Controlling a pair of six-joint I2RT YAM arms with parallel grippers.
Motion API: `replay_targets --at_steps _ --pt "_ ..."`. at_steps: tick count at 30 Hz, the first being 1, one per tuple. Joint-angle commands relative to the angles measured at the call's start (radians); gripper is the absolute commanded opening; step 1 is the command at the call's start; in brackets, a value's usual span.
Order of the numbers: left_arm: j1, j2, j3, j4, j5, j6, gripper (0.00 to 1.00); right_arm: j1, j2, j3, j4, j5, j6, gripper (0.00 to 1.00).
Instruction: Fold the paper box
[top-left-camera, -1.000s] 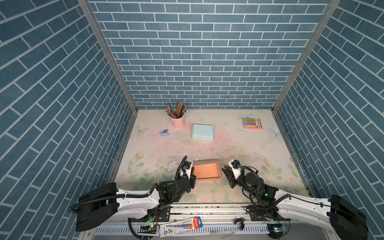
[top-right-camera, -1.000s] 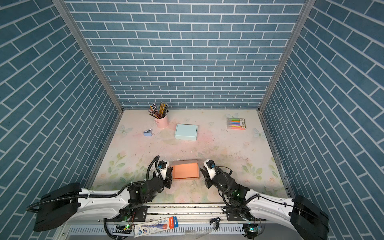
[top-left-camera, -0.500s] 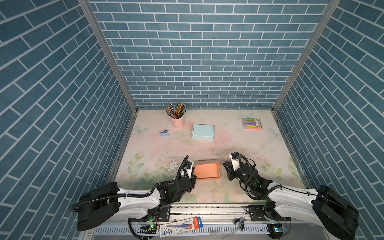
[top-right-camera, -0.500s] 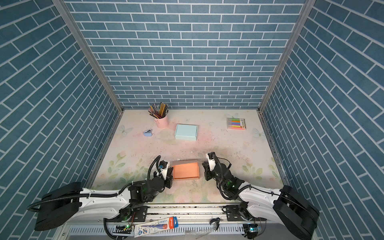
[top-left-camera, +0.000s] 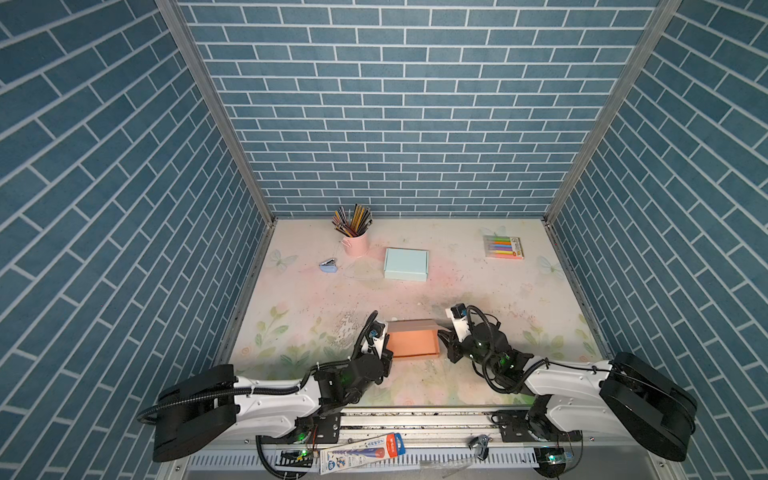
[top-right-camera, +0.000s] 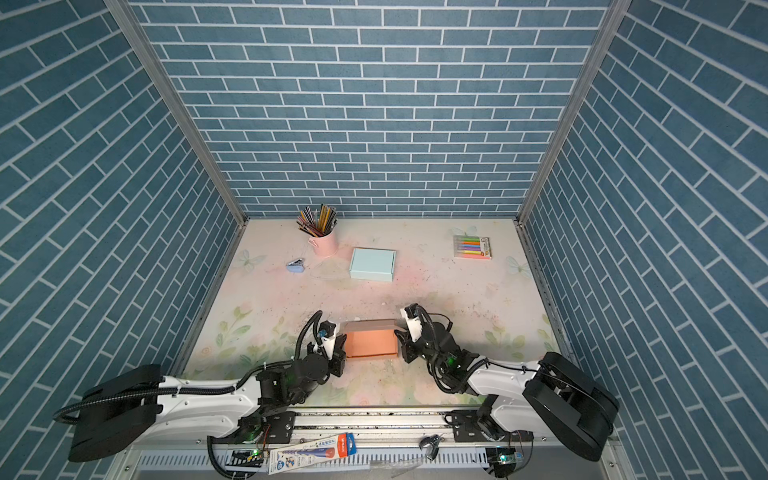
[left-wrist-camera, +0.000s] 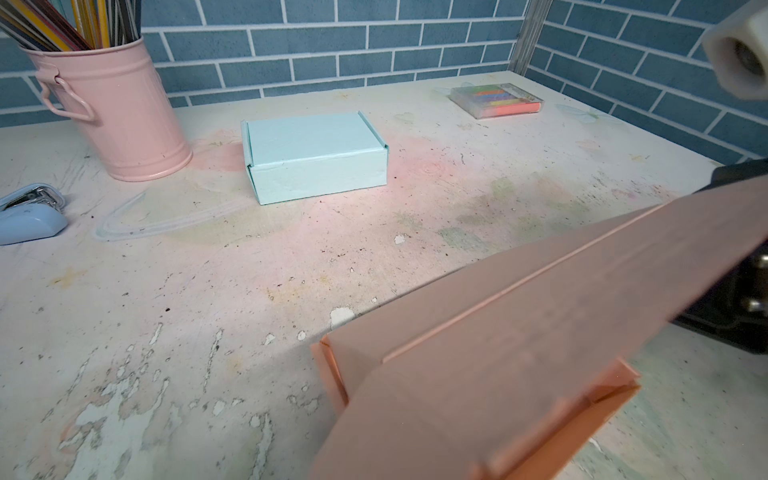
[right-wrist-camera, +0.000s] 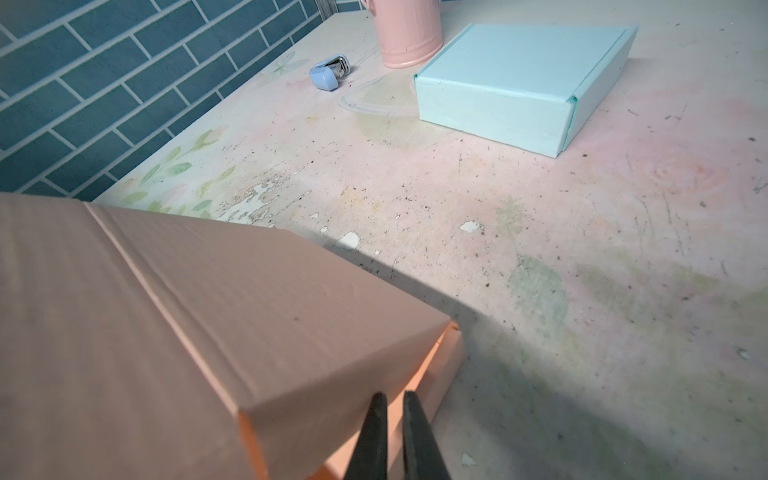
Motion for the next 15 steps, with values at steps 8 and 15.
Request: replay_targets --at_steps 8,15 --pt "-0.009 -0.002 -0.018 -0.077 0.008 -0.004 0.0 0.008 -0.054 -0.014 -0.037 0.032 0.043 0.12" --pt "-0.01 0.018 -0.026 -0.065 0.009 -0.006 0.0 -0.028 -0.378 -0.061 -0.395 0.288 0.147 0.24"
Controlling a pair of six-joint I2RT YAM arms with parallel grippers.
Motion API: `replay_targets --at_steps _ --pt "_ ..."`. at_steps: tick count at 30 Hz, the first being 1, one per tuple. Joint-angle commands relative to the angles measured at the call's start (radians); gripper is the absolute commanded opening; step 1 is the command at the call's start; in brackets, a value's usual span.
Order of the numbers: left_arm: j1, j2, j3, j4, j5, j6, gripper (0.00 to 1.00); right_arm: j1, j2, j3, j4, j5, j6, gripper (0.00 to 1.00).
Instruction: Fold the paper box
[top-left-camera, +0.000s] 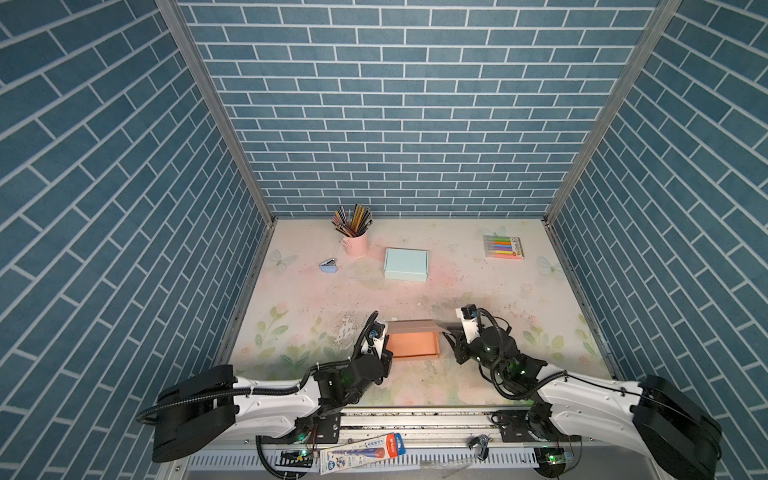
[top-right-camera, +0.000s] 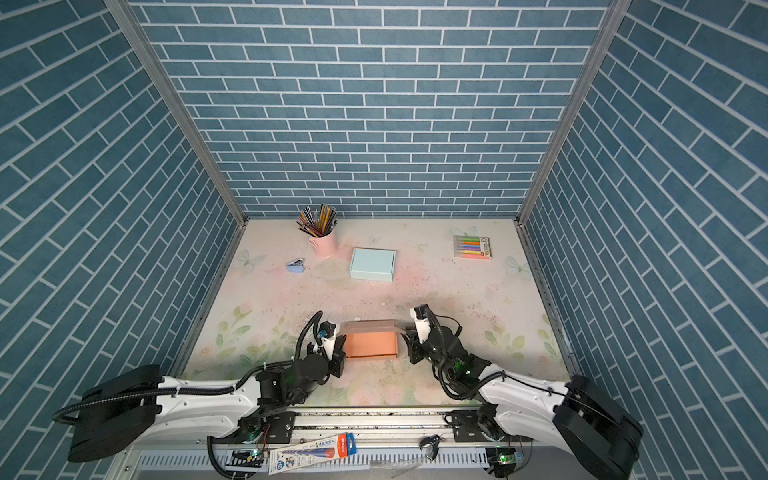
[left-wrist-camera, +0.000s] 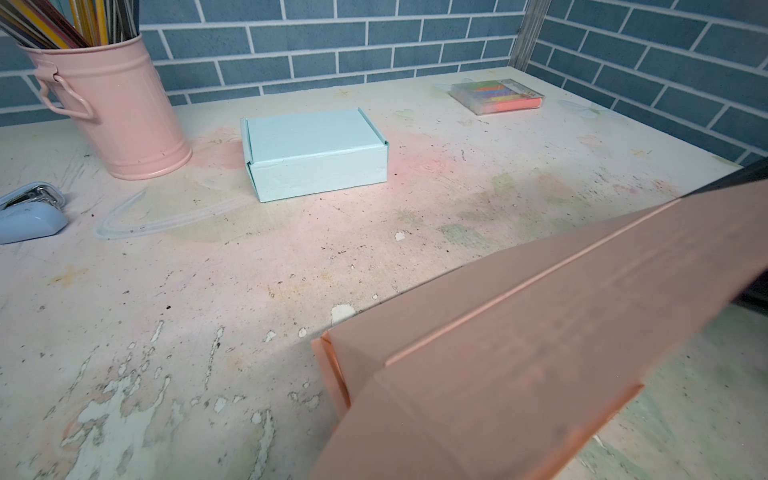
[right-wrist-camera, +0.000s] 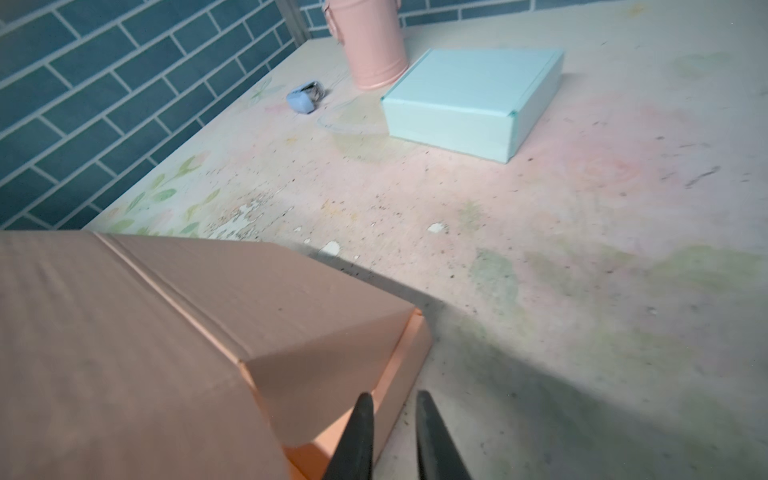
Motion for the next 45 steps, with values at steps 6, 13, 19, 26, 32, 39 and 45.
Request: replay_targets --at_steps 6,13,19,26,32,39,45 --pt "-0.014 0.045 -0.02 -0.041 0.01 -0.011 0.0 -0.049 -0.251 0.119 -0.387 0.172 0.003 0.31" --pt "-0.027 0.073 0.001 -0.045 0.017 -0.017 0.01 -0.006 -0.044 0.322 -0.308 -0.029 -0.104 0.3" --pt "-0.048 0.052 0.027 -0.107 0.035 -0.048 0.04 0.108 0.212 0.394 -0.28 -0.034 -0.122 0.28" --pt "-0.049 0.012 0.047 -0.207 0.132 -0.106 0.31 0.156 0.293 0.352 -0.226 0.029 -0.103 0.26" --pt "-0.084 -0.111 0.064 -0.392 0.247 -0.204 0.87 0.176 0.301 0.324 -0.205 0.069 -0.108 0.24" --pt "-0.1 -0.315 0.107 -0.637 0.342 -0.296 0.88 0.191 0.336 0.289 -0.16 0.091 -0.124 0.22" --pt "-0.1 -0.453 0.168 -0.831 0.327 -0.384 0.88 0.206 0.335 0.265 -0.137 0.104 -0.139 0.22"
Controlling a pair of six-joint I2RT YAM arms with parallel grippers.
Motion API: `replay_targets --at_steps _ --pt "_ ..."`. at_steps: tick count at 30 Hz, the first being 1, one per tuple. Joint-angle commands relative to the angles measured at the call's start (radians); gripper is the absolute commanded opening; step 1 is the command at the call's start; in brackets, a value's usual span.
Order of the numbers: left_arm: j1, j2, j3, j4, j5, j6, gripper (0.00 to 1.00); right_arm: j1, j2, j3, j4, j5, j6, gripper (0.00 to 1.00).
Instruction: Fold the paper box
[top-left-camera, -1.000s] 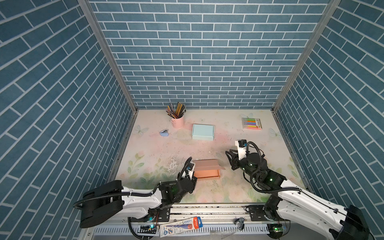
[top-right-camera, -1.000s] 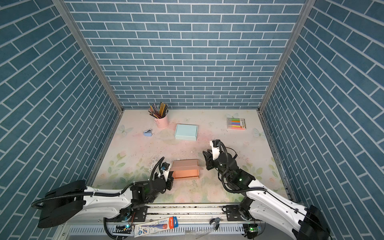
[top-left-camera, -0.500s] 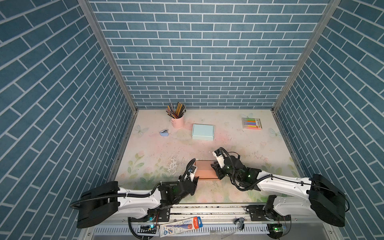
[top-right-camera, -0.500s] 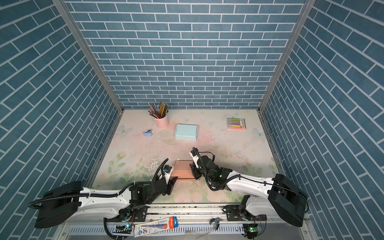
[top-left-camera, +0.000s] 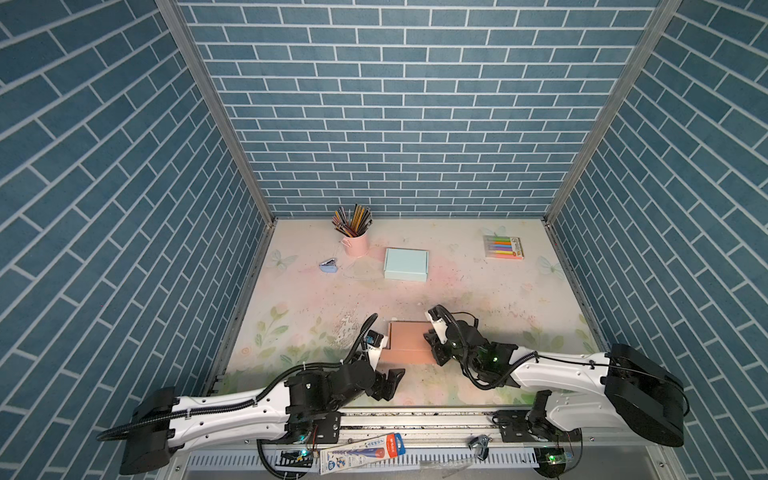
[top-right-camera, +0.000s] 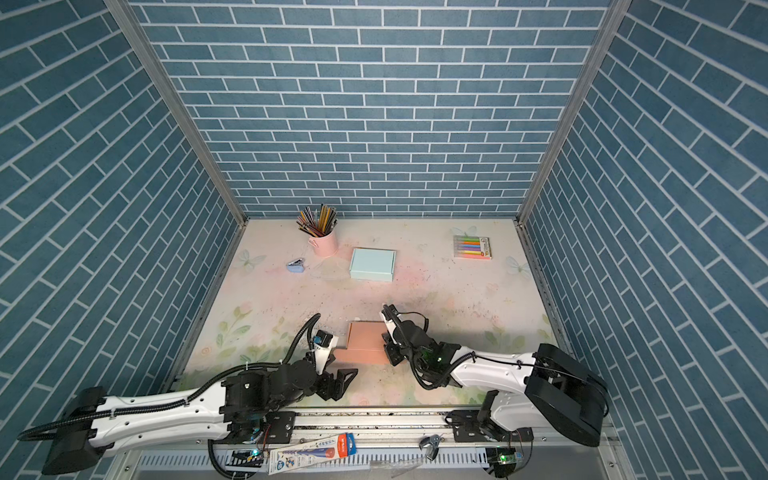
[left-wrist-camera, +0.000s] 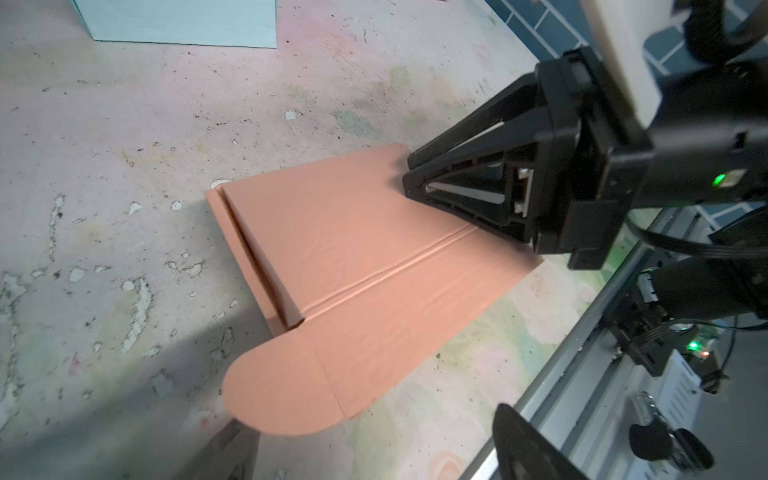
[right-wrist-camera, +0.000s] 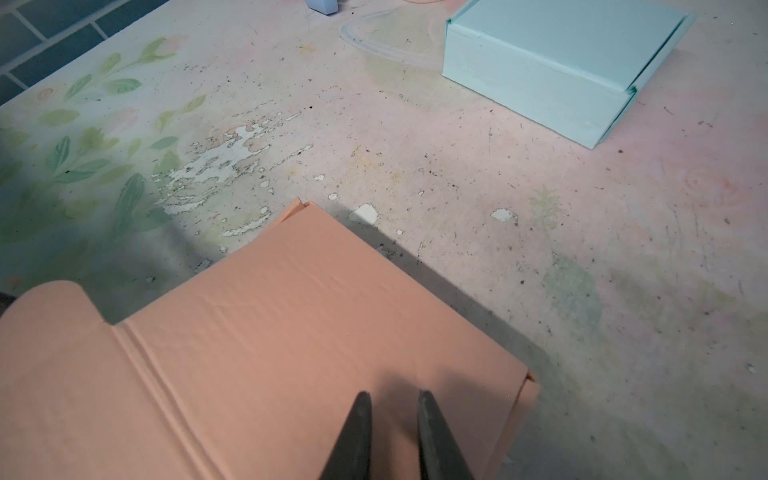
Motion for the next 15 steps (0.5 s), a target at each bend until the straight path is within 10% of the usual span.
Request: replay_targets --at_steps 1,15 --pt "-0.006 -0.048 0.045 -0.156 -0.007 -0.086 0.88 0.014 -0.001 -0.008 0.024 0.031 -0.04 0.22" --pt "0.362 0.173 0.127 -0.008 0.21 0.035 0.84 0.053 0.006 -0.005 0.0 0.077 -0.082 0.2"
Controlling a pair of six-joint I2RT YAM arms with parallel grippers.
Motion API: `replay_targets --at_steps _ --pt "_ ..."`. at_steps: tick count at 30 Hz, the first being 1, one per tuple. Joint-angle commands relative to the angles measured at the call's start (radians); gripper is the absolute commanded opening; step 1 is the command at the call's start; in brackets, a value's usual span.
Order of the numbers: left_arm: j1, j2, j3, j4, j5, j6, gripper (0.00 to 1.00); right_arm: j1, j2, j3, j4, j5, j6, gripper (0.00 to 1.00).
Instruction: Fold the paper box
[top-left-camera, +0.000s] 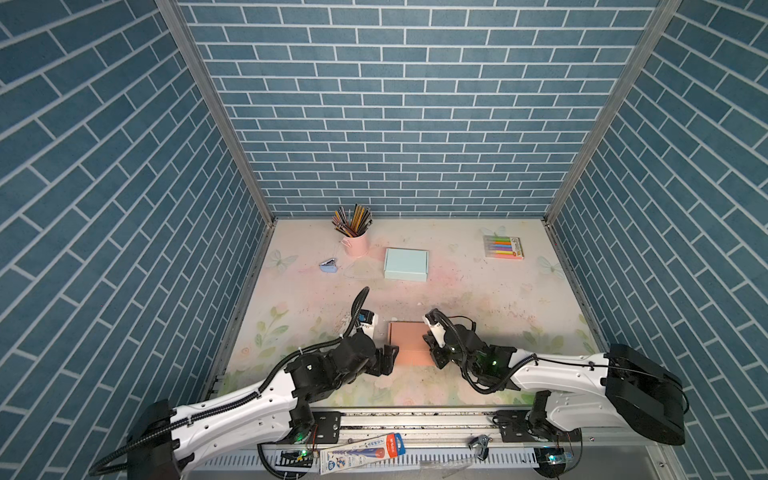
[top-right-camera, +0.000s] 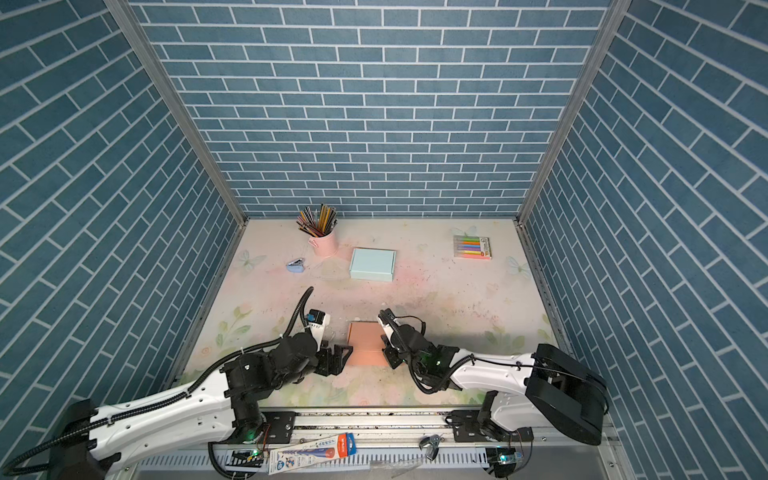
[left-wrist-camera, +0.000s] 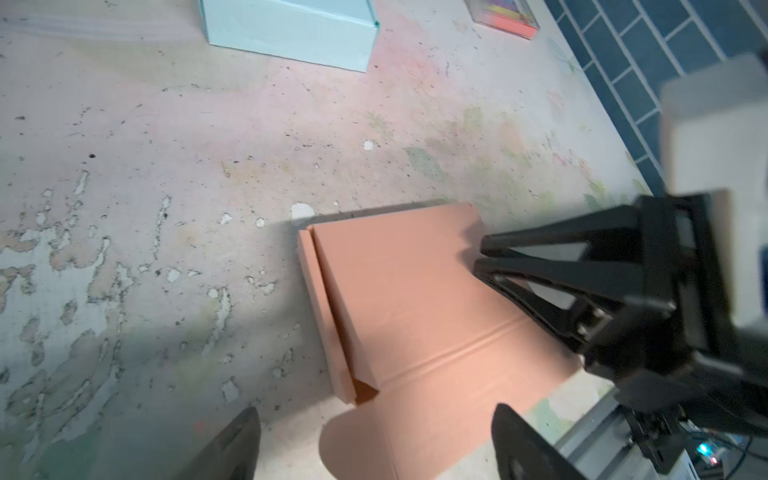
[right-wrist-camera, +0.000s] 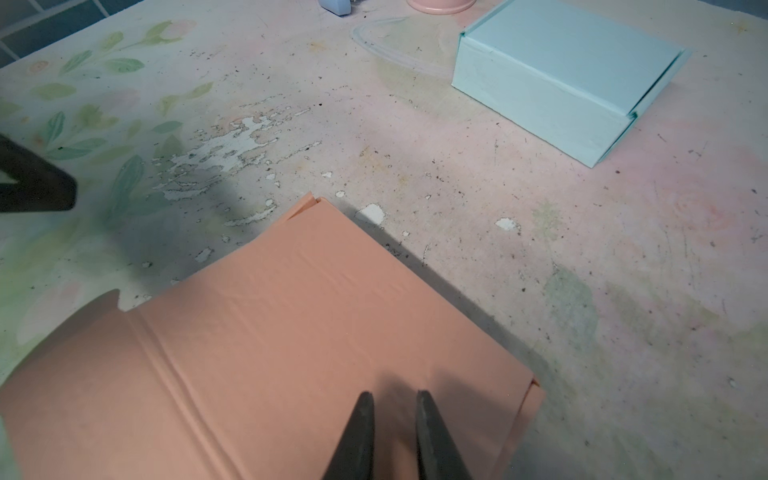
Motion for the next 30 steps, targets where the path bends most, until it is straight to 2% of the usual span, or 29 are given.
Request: replay_targets --at_steps 1,4,9,19,24,26,30 --pt "0.087 0.042 -0.012 0.073 0.098 0.065 0.82 0.014 0.005 -0.002 -0.009 0.029 -0.032 0.2" --pt "0.123 0.1 -0.02 0.125 0.145 0.103 0.79 0.017 0.002 -0.006 -0.009 0.027 -0.032 0.2" --pt "0.128 0.19 -0.036 0.197 0.179 0.123 0.73 0.017 0.006 -0.003 -0.017 0.022 -0.032 0.2" --pt "0.141 0.262 -0.084 0.234 0.172 0.128 0.64 0.018 -0.008 0.01 -0.041 0.024 -0.014 0.2" --pt "0.141 0.269 -0.099 0.251 0.176 0.126 0.62 0.017 -0.072 0.082 -0.197 0.052 0.076 0.29" --pt "0.141 0.27 -0.097 0.249 0.178 0.129 0.62 0.017 -0.13 0.098 -0.27 0.049 0.137 0.35" --pt "0.141 0.218 -0.086 0.213 0.164 0.129 0.63 0.018 -0.238 0.095 -0.394 0.001 0.254 0.45"
